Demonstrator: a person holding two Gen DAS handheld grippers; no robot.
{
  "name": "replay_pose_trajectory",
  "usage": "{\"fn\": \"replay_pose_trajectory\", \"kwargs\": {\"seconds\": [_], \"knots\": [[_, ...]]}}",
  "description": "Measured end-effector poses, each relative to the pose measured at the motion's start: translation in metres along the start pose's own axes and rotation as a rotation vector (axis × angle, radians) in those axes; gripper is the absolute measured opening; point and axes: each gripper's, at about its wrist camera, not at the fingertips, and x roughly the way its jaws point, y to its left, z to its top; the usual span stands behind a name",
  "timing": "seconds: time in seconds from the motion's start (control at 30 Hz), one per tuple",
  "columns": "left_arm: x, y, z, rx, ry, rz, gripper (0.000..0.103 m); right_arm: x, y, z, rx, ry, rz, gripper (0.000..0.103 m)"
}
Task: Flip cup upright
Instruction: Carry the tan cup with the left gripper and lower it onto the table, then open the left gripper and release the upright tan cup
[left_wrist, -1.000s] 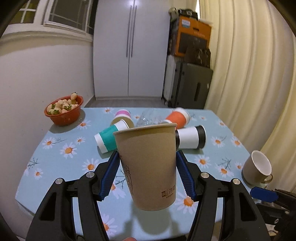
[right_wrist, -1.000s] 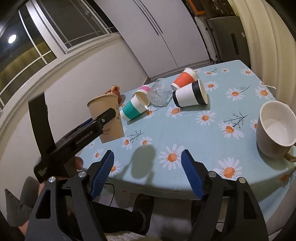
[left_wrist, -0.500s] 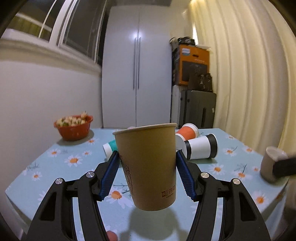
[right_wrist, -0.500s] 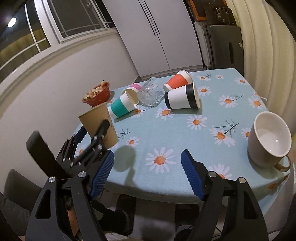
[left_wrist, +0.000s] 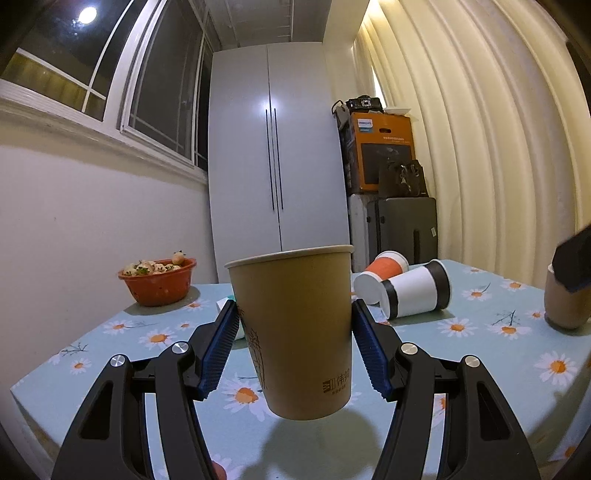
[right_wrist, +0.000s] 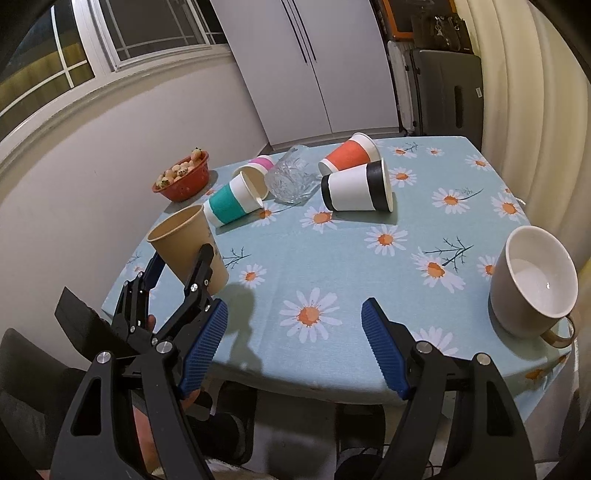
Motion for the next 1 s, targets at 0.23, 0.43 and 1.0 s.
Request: {"fn": "replay_pose_trajectory", "kwargs": {"seconds": [0.23,0.43,1.0], "knots": [[0.001,-0.003,-0.01,0.006,-0.008,0.006,0.062,0.001,0.004,-0.001,-0.023,-0.004,-0.019,0.075],[0.005,-0.005,-0.017,0.006,0.017,0.0,0.062,0.0,0.005,-0.002,-0.034,-0.003,-0.028,0.075],[0.009,-0.009,-0.023,0.019,0.052,-0.022,0.068,-0.002,0.001,-0.003,-0.019,0.0,-0.029,0.075]]}}
